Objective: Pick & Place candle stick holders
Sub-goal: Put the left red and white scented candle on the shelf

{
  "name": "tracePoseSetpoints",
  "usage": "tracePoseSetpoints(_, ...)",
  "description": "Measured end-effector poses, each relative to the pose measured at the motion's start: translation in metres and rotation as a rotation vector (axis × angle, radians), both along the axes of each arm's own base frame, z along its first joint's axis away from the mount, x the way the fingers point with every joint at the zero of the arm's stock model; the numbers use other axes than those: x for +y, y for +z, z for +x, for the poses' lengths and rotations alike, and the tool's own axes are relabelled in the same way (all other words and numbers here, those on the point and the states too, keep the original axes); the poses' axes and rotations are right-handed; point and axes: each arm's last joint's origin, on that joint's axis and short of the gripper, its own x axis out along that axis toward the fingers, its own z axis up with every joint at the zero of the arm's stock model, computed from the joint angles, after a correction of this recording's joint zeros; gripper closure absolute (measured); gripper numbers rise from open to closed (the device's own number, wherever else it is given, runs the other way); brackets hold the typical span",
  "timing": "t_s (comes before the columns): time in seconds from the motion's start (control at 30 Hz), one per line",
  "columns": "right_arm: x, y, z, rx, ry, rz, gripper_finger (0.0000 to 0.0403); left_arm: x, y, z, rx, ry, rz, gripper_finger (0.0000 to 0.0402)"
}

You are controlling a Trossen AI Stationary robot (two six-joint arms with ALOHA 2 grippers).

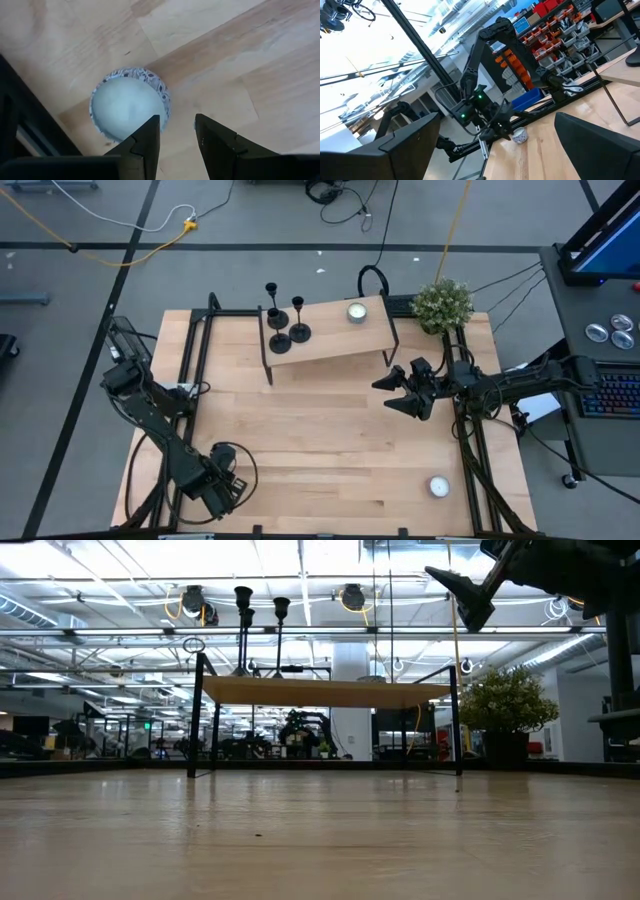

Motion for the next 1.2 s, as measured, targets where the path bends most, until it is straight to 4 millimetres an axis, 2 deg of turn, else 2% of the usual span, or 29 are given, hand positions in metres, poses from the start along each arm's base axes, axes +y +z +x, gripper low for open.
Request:
tracePoseSetpoints(0.3, -0.001, 0.0, 0.0, 0.0, -0.027, 0.006, 0.0018, 0.005, -0.011, -0.003, 0.009, 0.008, 0.012, 0.0279)
tracePoseSetpoints(0.47, -0.001, 0.0, 0.0, 0.0, -0.045, 0.01, 0.0018, 0.005, -0.02, -0.003, -0.012, 0.011, -0.015, 0.0317)
tracePoseSetpoints(0.73, -0.001, 0.0, 0.0, 0.0, -0.049, 0.011, 0.0018, 0.005, -0.021, -0.002, -0.041, 0.006, -0.008, 0.0393)
tracePoseSetpoints(1.2, -0.001, 0.0, 0.0, 0.0, -0.048, 0.012, 0.0018, 0.001, -0.02, 0.001, -0.068, -0.016, -0.043, 0.0399)
